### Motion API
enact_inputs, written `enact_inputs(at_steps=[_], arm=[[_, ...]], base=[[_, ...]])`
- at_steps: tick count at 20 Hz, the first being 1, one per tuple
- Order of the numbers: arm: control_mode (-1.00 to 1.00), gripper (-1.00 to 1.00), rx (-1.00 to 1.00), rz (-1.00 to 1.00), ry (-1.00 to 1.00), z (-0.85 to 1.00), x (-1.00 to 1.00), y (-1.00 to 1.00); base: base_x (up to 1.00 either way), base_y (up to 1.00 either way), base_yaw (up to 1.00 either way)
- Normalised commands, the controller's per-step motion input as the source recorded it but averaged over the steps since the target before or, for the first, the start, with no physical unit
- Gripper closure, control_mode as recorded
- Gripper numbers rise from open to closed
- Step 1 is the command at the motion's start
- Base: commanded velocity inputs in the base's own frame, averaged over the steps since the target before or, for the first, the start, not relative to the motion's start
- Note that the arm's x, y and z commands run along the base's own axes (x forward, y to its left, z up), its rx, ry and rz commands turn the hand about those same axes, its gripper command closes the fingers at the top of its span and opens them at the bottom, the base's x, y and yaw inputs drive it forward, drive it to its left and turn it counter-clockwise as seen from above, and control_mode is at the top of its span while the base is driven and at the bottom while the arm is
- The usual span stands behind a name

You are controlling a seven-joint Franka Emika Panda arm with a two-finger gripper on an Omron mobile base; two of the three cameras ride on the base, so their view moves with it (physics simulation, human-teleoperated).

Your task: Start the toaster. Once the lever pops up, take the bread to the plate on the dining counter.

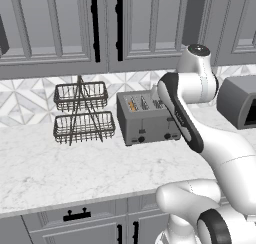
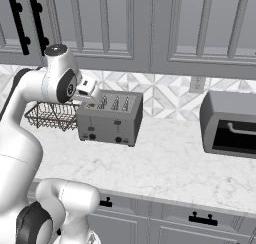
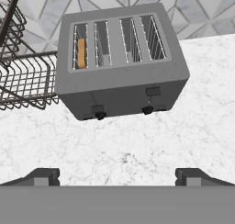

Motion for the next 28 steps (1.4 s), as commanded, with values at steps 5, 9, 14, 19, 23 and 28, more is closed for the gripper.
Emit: enact_inputs(at_steps=[5, 9, 14, 19, 23, 28], arm=[[-1.00, -1.00, 0.00, 0.00, 0.00, 0.00, 0.00, 0.00], [-1.00, -1.00, 0.00, 0.00, 0.00, 0.00, 0.00, 0.00], [-1.00, -1.00, 0.00, 0.00, 0.00, 0.00, 0.00, 0.00], [-1.00, -1.00, 0.00, 0.00, 0.00, 0.00, 0.00, 0.00], [-1.00, -1.00, 0.00, 0.00, 0.00, 0.00, 0.00, 0.00], [-1.00, -1.00, 0.00, 0.00, 0.00, 0.00, 0.00, 0.00]], base=[[0.00, 0.00, 0.00], [0.00, 0.00, 0.00], [0.00, 0.00, 0.00], [0.00, 0.00, 0.00], [0.00, 0.00, 0.00], [0.00, 0.00, 0.00]])
